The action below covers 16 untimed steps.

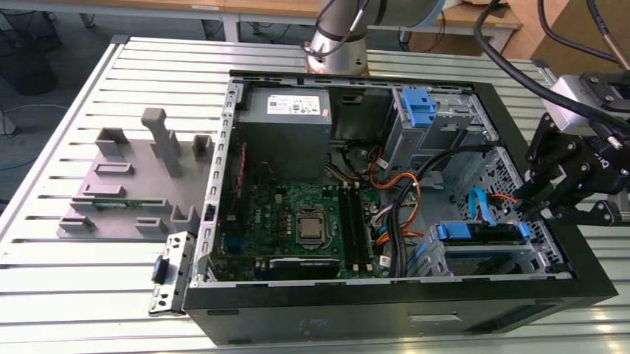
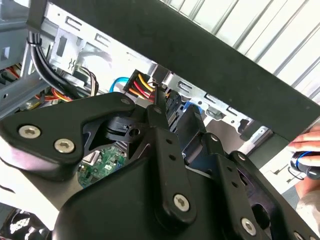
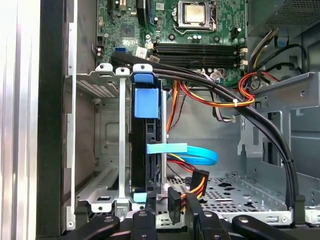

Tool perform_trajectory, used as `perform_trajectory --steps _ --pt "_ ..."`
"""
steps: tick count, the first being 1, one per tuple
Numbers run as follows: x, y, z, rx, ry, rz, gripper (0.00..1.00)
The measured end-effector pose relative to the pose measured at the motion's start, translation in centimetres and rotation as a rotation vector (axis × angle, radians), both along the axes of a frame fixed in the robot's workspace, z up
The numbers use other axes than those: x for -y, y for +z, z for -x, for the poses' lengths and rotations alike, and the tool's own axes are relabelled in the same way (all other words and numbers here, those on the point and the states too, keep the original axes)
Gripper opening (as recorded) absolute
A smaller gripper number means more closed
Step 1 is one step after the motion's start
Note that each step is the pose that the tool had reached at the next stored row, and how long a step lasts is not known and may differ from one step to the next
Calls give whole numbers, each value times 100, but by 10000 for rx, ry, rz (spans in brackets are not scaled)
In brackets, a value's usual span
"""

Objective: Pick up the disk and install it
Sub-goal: 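Insert the second disk wire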

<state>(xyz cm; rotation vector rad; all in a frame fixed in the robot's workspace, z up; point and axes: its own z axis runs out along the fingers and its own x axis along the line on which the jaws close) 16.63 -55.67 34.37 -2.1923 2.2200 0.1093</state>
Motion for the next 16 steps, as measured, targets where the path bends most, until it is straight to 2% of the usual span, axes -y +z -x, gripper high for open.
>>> perform_trajectory --steps 8,9,10,11,12,13,14,16 --pt "0 -4 -1 0 2 7 37" --pt "0 -4 -1 0 2 7 35" --pt "0 -3 -1 0 1 8 29" --pt "0 -4 -1 0 1 8 29" --pt "0 -4 -1 0 1 8 23" --pt "0 -4 -1 0 2 8 23" --pt "0 -4 -1 0 1 8 17" --pt "0 -3 -1 0 1 9 17"
